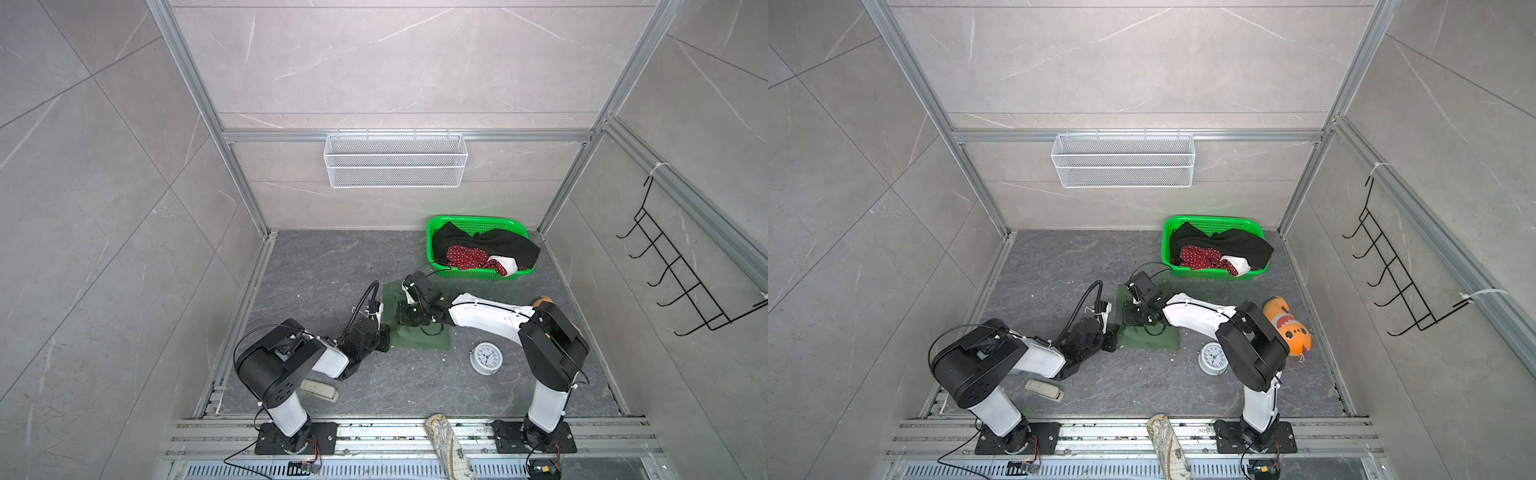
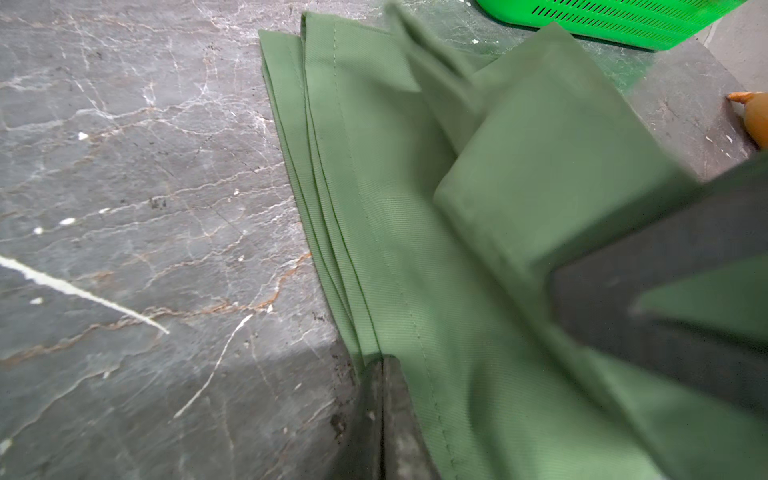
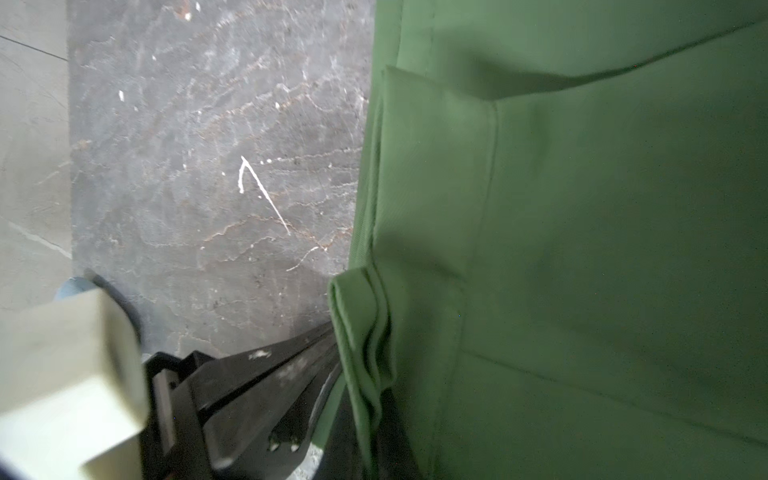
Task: Fold and stack skirts
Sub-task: Fold the skirt at the center of the table.
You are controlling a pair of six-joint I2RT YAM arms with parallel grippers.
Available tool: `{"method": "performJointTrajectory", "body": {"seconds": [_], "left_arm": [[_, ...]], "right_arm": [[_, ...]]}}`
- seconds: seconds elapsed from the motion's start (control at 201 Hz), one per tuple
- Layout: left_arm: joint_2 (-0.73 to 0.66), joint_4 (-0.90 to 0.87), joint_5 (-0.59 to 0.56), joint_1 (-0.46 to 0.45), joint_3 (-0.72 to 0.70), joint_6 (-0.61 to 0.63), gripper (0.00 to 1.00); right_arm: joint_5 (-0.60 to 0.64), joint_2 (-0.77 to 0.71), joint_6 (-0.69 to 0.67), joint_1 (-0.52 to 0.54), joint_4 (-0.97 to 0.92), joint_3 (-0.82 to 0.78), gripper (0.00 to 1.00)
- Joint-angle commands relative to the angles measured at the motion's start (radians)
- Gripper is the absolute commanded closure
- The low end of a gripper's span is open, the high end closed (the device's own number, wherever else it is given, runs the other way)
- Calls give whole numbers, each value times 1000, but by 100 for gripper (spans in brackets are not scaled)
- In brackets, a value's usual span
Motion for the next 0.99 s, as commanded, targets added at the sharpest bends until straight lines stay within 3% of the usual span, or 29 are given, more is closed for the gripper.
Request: {"method": "performJointTrajectory", "body": {"seconds": [0.0, 0.224, 0.463, 0.608, 0.802, 0.987], "left_arm": [[15, 11, 20, -2, 12, -16, 100], [-41, -24, 2, -2, -1, 10, 100], [-256, -218, -68, -3, -4, 94, 100], [-392, -334, -81, -2, 12, 143, 100], [-478, -420, -42, -26, 72, 181, 100], [-423, -431, -34, -114, 156, 190, 100]], "right_arm": [[-12, 47, 25, 7, -5, 44, 98], [-34, 81, 21, 8, 4, 51, 87], [-50, 62, -7, 6, -6, 56, 60], [-56, 19, -32, 0, -12, 68, 51], [-37, -107, -62, -72, -21, 39, 46], [-22, -251, -101, -164, -68, -47, 46]]}}
